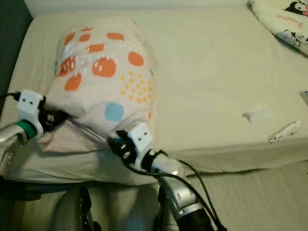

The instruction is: Clean up the room

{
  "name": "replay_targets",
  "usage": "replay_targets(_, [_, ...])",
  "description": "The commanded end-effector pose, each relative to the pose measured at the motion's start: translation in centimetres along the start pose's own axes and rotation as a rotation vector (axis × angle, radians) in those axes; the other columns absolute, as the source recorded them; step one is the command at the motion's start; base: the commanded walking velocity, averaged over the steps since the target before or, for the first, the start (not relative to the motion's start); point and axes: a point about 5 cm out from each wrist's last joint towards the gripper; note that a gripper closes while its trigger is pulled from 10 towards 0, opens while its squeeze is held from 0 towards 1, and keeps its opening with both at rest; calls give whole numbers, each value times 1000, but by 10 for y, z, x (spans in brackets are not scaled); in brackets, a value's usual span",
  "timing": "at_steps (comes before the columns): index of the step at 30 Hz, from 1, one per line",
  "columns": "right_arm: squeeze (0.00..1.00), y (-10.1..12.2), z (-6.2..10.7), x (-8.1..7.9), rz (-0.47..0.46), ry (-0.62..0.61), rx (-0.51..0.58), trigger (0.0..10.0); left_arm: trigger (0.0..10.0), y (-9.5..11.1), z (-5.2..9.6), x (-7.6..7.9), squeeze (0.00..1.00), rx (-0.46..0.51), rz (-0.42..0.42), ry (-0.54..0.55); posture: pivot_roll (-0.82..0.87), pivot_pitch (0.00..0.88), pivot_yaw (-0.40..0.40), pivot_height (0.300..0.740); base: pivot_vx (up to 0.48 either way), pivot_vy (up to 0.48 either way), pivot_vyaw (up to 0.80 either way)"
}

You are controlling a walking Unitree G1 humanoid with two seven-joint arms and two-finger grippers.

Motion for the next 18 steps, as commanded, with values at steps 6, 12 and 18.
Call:
replay_targets(6, [0, -1, -10, -1, 18, -47, 23, 10000, 10000, -12, 8, 9, 0, -11, -24, -82, 19, 169, 48, 565, 0, 0, 0])
replay_targets(12, [0, -11, -7, -1, 21, 1, -53, 10000, 10000, -50, 15, 25, 0, -173, -130, -25, 33, 168, 37, 565, 0, 0, 0])
replay_targets(18, [0, -23, 19, 19, 113, -51, -168, 10000, 10000, -80, 26, 34, 0, -312, -157, 100, 36, 168, 31, 565, 0, 0, 0])
Point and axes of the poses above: a point about 5 cm out from each wrist's last joint towards the gripper, its own z axis pointing back from the gripper into the wrist, its own y axis along the axis of the wrist's last joint, x = y × z, and after that the axes turned 14 degrees about -z, right-handed
